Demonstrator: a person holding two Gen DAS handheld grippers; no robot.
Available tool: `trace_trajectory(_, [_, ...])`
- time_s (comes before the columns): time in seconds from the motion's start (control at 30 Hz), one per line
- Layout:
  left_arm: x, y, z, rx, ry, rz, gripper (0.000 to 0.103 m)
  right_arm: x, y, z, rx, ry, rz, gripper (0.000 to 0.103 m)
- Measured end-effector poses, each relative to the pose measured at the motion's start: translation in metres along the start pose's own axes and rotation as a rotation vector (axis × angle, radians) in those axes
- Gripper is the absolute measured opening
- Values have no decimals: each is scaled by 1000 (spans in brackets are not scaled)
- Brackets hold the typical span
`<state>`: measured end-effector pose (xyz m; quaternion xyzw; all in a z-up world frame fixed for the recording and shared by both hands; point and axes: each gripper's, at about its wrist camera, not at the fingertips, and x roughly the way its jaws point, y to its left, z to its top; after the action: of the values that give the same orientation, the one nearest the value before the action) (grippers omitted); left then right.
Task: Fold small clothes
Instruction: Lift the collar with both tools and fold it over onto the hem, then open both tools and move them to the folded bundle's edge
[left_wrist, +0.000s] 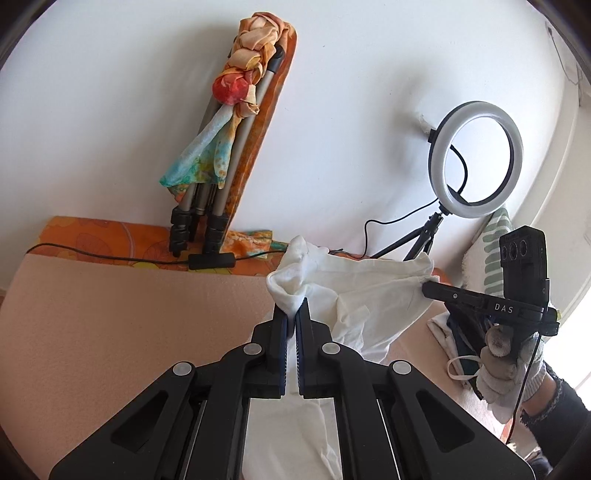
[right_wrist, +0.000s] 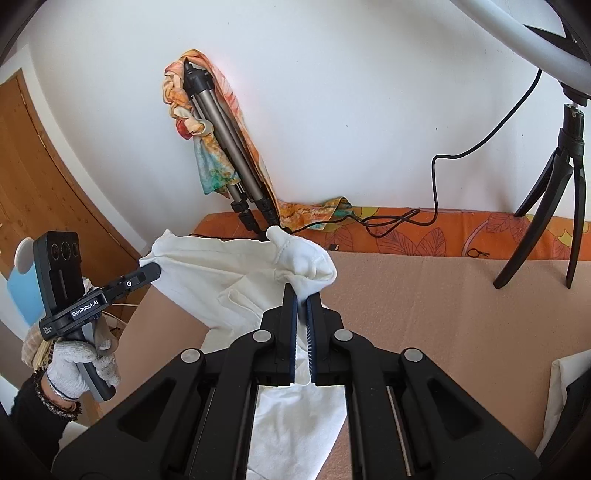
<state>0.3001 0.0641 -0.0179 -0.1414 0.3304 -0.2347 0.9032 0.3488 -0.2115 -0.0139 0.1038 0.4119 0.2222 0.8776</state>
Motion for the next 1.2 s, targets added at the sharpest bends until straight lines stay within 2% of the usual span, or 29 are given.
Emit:
trace_trajectory(0.4, [-68,-21,-75,9,18,-11,2,-53,46,-74,-58,15,0,6])
trace_trajectory(0.57, [-89,-30,-121,37,61,-15,2,-72,59,-122,-105,34,-12,6])
trace_trajectory(0.77, [-98,-34,-169,79,130,21,2,-86,73,-172,-157,67,-37,6])
trace_trajectory(1.0, [-107,-36,-200,146,180,71,2,-88,78,-211,-227,104,-106,6])
trace_trajectory(1.13, [-115,-27,-210,127,213,81,2,-89,82,-234,-275,154,-135,6])
trace_trajectory(1.2, [-124,-20,-211,82,202,82,3,-94,81,-242,-275,173,-142,6])
